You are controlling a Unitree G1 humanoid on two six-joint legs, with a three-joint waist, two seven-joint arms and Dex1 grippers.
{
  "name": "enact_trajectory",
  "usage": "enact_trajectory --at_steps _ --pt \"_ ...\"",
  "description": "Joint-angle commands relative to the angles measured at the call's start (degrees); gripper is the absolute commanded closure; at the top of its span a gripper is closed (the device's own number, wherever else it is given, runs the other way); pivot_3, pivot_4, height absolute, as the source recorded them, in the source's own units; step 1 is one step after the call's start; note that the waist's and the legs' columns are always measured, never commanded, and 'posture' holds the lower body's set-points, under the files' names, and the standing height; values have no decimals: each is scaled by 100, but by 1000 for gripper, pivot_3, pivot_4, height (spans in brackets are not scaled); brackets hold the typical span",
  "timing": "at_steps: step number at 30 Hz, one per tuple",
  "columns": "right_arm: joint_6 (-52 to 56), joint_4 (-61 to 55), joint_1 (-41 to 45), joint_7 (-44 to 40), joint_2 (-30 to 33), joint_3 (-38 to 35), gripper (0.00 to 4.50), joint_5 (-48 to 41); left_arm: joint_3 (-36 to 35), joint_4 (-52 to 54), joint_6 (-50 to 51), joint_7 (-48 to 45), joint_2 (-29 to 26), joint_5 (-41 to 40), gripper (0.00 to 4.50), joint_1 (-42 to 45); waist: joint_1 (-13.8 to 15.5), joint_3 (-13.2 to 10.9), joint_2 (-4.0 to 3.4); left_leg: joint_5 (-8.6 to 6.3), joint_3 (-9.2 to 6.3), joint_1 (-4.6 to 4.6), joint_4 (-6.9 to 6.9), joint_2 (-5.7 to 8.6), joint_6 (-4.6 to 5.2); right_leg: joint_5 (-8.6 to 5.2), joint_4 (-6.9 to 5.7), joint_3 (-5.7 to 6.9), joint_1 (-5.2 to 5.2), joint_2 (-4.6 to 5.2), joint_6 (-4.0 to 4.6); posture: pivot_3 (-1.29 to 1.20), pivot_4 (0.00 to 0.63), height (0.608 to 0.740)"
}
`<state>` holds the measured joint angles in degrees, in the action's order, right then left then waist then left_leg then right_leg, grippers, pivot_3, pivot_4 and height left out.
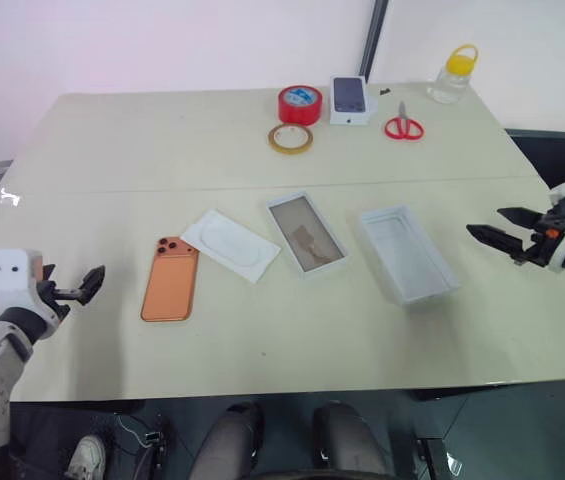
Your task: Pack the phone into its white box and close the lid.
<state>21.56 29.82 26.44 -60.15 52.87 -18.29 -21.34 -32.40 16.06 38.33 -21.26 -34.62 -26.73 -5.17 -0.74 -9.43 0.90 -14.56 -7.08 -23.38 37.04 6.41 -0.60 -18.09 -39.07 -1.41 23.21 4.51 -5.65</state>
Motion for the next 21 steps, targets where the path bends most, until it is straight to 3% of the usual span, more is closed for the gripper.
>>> enact_trajectory --at_steps 1,12,17,21 --pt "-17 -289 142 -12 44 -33 38 -70 -35 162 -36 20 -11 -15 0 48 1 0 0 0 0 0 0 0 0 0 0 0 0 0 0 0 150 740" --pt "99 -1024 121 -64 -153 249 38 -124 204 541 317 182 193 -238 0 375 9 0 0 0 0 0 1 0 0 0 0 0 0 0 0 0 150 740" --pt "163 -1912 -95 -266 -186 634 38 -109 882 1027 750 247 379 -377 0 657 13 0 0 2 0 -2 3 1 -5 0 0 1 -1 0 -1 0 150 740" --pt "372 -2839 -337 -311 -287 804 38 -308 1313 1505 1337 297 770 -1078 0 1072 16 0 0 3 -1 -2 7 1 -5 0 0 2 -1 0 -1 0 150 740"
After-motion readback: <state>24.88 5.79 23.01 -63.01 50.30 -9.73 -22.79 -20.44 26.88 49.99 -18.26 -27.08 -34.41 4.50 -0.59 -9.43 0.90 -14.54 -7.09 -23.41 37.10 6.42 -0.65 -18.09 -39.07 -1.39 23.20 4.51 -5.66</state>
